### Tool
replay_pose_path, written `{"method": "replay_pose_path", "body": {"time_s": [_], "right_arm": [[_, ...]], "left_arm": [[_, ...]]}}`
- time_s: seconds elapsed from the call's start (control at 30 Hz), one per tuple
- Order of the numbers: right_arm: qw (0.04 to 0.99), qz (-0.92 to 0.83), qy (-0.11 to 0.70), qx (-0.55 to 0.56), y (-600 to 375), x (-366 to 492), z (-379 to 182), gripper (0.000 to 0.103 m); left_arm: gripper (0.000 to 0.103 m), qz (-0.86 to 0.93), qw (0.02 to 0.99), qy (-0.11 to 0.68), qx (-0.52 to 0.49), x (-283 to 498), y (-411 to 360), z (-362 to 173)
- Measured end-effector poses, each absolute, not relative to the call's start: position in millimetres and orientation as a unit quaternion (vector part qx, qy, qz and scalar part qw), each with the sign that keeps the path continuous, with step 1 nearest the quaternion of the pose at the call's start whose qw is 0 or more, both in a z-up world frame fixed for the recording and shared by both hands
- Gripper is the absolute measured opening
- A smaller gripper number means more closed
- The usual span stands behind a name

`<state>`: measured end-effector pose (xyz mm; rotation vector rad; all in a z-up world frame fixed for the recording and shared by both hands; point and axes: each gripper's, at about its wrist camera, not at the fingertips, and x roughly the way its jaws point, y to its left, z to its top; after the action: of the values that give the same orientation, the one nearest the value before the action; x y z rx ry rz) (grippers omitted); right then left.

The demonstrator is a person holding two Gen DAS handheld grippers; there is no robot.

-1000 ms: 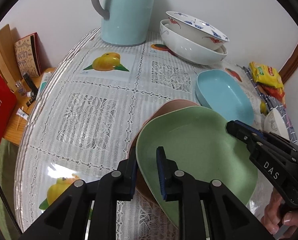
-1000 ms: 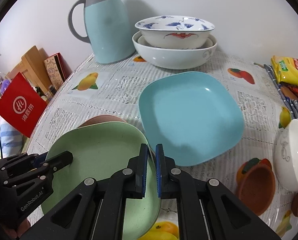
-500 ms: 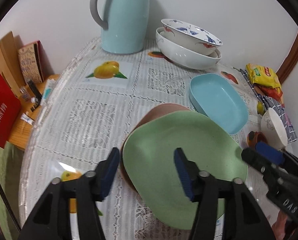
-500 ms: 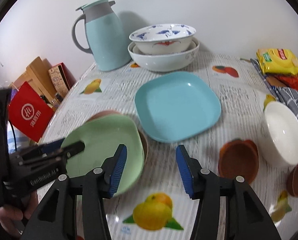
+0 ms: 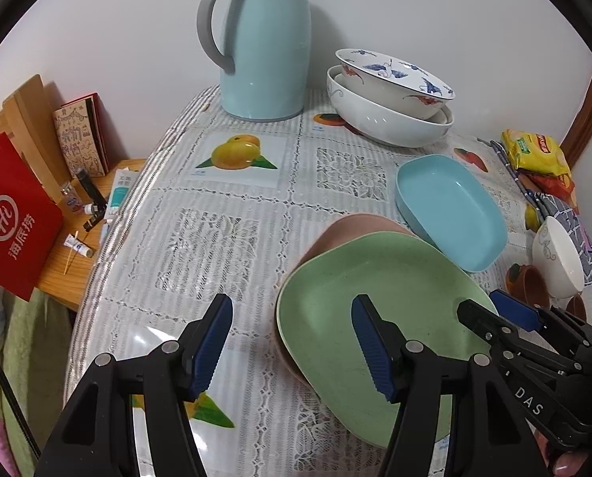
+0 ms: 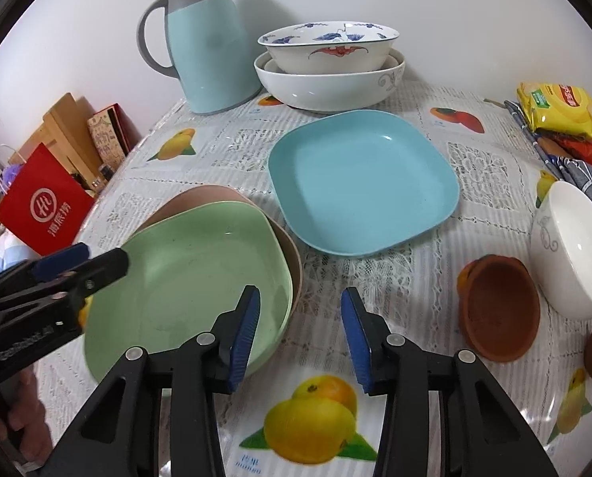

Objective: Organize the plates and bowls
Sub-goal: 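Open the right gripper and move it to the blue plate rim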

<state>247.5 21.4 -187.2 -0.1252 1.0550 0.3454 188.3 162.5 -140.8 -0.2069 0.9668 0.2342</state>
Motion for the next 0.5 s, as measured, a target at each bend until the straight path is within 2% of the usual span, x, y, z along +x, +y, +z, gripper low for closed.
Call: {"method": "replay_pose_path", "body": {"time_s": [0.3,0.5], "right_arm": [[0.864,0.159,0.476,-0.043,3.3,244.9,-153.5,0.043],[0.837,0.192,0.513,-0.009,0.5,233.1,-159.9,0.045]], "left_arm": [[0.061,0.111,0.881,0.451,-0.093,191.0,157.3,-130.7],[0.063,0.109,0.881,0.451,-0.094,189.0,153.2,-130.7]]}}
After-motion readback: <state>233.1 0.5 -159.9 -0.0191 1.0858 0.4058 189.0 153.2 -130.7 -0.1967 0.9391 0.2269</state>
